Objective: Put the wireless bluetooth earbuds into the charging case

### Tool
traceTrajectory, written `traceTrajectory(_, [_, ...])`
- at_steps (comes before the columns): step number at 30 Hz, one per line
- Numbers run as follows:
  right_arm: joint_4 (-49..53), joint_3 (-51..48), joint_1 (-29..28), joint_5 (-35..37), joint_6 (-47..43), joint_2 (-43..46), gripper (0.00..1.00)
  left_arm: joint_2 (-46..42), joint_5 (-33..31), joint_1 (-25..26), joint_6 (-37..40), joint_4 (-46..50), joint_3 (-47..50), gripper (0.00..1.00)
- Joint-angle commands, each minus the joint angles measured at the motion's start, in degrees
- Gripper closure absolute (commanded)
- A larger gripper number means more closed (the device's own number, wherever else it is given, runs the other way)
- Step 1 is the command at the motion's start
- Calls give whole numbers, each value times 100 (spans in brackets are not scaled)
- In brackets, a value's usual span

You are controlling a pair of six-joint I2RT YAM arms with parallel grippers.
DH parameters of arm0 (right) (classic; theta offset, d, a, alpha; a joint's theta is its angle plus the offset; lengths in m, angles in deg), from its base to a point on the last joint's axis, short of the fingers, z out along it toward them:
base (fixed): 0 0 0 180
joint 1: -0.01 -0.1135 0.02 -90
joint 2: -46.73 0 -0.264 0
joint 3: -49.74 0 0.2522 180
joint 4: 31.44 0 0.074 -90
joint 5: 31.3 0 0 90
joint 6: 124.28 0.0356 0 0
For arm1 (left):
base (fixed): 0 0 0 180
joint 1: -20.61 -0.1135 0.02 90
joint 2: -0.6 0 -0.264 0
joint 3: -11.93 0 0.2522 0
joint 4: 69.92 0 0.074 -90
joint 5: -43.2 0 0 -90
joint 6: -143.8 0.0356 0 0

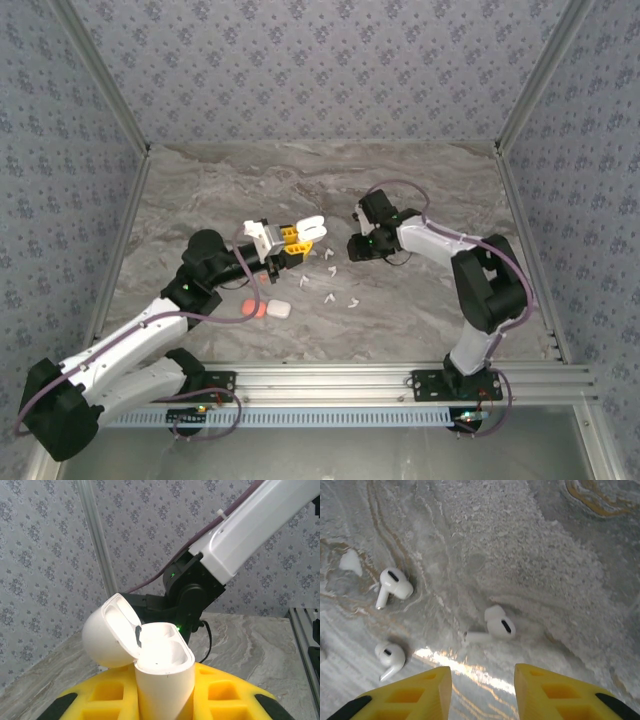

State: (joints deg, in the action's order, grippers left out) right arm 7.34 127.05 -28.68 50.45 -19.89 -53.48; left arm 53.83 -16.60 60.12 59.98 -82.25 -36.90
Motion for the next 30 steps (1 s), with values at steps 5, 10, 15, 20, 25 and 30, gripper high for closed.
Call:
traceTrajectory(5, [-83,424,-67,341,68,-536,62,-138,83,48,15,-19,-26,100])
traceTrajectory(10, [-43,641,-101,471,50,-730,62,-138,61,43,26,40,-52,100])
traceTrajectory(15, [-13,735,-134,555,-7,-898,64,-130,41,48,41,68,-61,100])
traceTrajectory(20, [81,760,-169,555,-7,-1000,65,-130,17,47,49,110,-70,100])
traceTrajectory(25, [205,704,-242,752,2,-1019,64,-137,7,43,69,148,-96,100])
traceTrajectory(30, [232,614,-248,922,20,-985,64,-128,-9,43,102,183,-114,100])
